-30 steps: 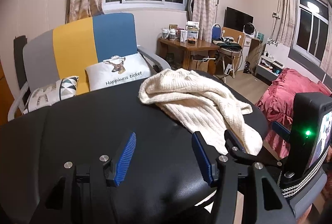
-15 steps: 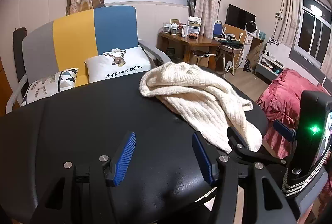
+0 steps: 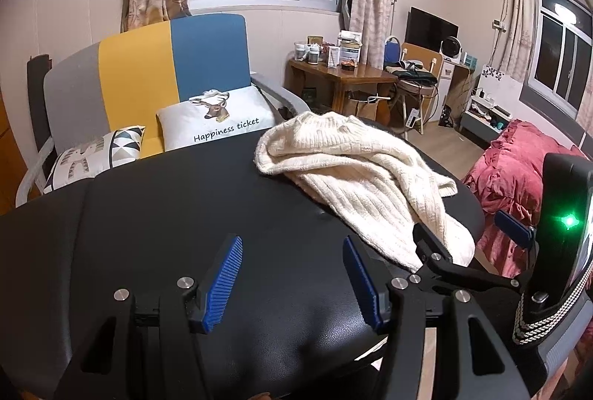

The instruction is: Fold clothes

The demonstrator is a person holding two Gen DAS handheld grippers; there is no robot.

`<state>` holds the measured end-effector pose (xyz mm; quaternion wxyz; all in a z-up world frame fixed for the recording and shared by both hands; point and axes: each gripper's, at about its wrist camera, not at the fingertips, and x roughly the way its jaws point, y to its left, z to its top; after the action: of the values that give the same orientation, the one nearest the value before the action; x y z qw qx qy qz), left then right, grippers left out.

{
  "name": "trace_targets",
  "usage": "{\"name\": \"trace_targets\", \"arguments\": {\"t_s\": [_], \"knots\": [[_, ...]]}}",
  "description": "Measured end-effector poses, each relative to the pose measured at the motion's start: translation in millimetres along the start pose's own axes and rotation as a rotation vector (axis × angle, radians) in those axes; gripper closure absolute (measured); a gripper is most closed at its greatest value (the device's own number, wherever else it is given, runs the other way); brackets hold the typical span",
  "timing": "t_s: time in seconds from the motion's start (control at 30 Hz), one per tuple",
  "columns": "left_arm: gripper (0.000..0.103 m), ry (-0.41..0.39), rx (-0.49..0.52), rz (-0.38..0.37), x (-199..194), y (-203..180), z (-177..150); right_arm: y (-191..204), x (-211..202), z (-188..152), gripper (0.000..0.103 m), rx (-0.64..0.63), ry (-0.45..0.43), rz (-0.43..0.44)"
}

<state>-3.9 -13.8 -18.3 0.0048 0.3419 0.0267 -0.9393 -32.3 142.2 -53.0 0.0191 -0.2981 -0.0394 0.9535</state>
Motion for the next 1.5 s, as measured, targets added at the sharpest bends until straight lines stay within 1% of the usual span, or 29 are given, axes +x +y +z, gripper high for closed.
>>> {"name": "trace_targets", "arguments": {"t_s": [0.5, 0.63, 0.8, 0.9, 1.07, 1.17, 1.2, 1.27, 1.3, 1.37, 1.43, 1.47, 1.5], "knots": [[0.045, 0.024, -0.021, 0.001, 3.9, 8.8, -7.0, 2.0, -6.7, 5.1, 0.000, -0.009, -0.015, -0.008], [0.045, 0.030, -0.037, 0.003, 4.0, 13.7, -9.7, 3.9, -10.9, 5.8, 0.000, -0.013, -0.028, -0.002], [0.045, 0.041, -0.046, 0.001, 5.7, 17.7, -14.0, 5.6, -9.6, 4.8, 0.000, -0.012, -0.024, 0.004], [0.045, 0.060, -0.059, -0.005, 9.1, 23.1, -18.5, 5.6, -9.7, 4.2, 0.000, -0.010, -0.023, 0.009], [0.045, 0.125, -0.118, -0.027, 22.2, 44.2, -26.8, 7.3, -8.5, 3.0, 0.000, -0.011, -0.020, 0.030], [0.045, 0.153, -0.142, -0.036, 28.3, 54.8, -32.0, 9.7, -4.7, 0.2, 0.000, -0.005, 0.000, 0.066], [0.045, 0.166, -0.152, -0.040, 30.3, 59.4, -35.0, 9.8, -3.0, -0.8, 0.000, 0.003, 0.010, 0.088], [0.045, 0.205, -0.183, -0.050, 34.3, 72.4, -45.7, 5.7, 2.9, -2.7, 0.000, 0.054, 0.051, 0.214], [0.045, 0.224, -0.199, -0.055, 36.3, 79.0, -51.0, 2.4, 6.4, -4.0, 0.000, 0.091, 0.073, 0.292], [0.045, 0.262, -0.230, -0.065, 40.3, 92.0, -61.7, -11.7, 17.4, -8.0, 0.000, 0.232, 0.131, 0.525], [0.045, 0.301, -0.261, -0.075, 44.3, 105.1, -72.3, -28.7, 35.3, -14.7, 0.000, 0.425, 0.200, 0.772], [0.045, 0.320, -0.276, -0.080, 46.3, 111.6, -77.7, -37.0, 43.8, -18.5, 0.000, 0.525, 0.224, 0.879], [0.045, 0.339, -0.292, -0.085, 48.3, 118.1, -83.0, -44.1, 50.2, -22.5, 0.000, 0.616, 0.225, 0.959]]}}
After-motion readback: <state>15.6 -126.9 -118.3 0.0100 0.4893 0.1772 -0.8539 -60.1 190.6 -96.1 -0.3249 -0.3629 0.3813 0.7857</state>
